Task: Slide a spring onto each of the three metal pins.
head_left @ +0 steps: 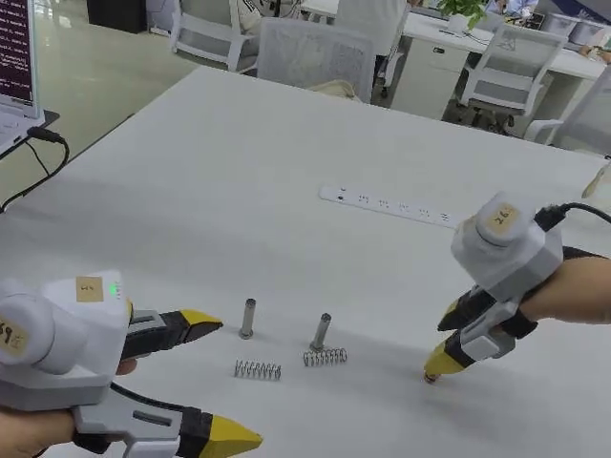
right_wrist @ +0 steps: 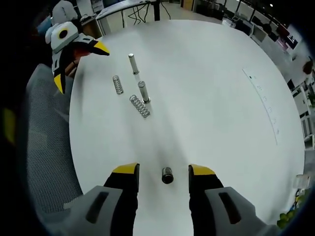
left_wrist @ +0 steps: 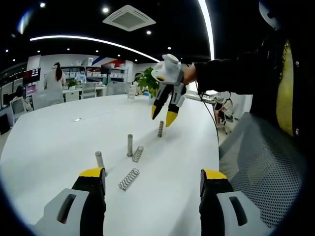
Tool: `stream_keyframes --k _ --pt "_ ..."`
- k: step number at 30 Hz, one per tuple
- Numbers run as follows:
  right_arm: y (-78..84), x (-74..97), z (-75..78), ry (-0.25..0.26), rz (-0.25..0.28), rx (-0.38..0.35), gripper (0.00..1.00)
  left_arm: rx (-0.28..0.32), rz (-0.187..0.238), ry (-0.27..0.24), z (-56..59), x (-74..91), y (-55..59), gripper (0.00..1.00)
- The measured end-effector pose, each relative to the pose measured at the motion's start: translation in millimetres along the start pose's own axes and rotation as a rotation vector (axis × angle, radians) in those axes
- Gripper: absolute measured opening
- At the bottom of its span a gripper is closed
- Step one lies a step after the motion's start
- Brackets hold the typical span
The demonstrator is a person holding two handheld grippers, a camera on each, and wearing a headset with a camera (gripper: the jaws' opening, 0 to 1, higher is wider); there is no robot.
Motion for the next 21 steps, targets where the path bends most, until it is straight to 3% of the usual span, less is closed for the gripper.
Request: stream_keyframes --k 21 --pt "-7.7 28.8 -13.5 0.061 0.115 0.032 0.46 0.005 -0.008 0.006 -1.5 -2.1 4.2 0.75"
Point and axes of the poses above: the centre of the closed fingertips' face, and the gripper's own axes: x roughly backward along the fingers, z roughly to its right, y roughly out of its underside, the point moved 7 cm from there along x, roughly backward along the fingers, and after that the axes turned 14 degrees about z, right-handed, at the moved point
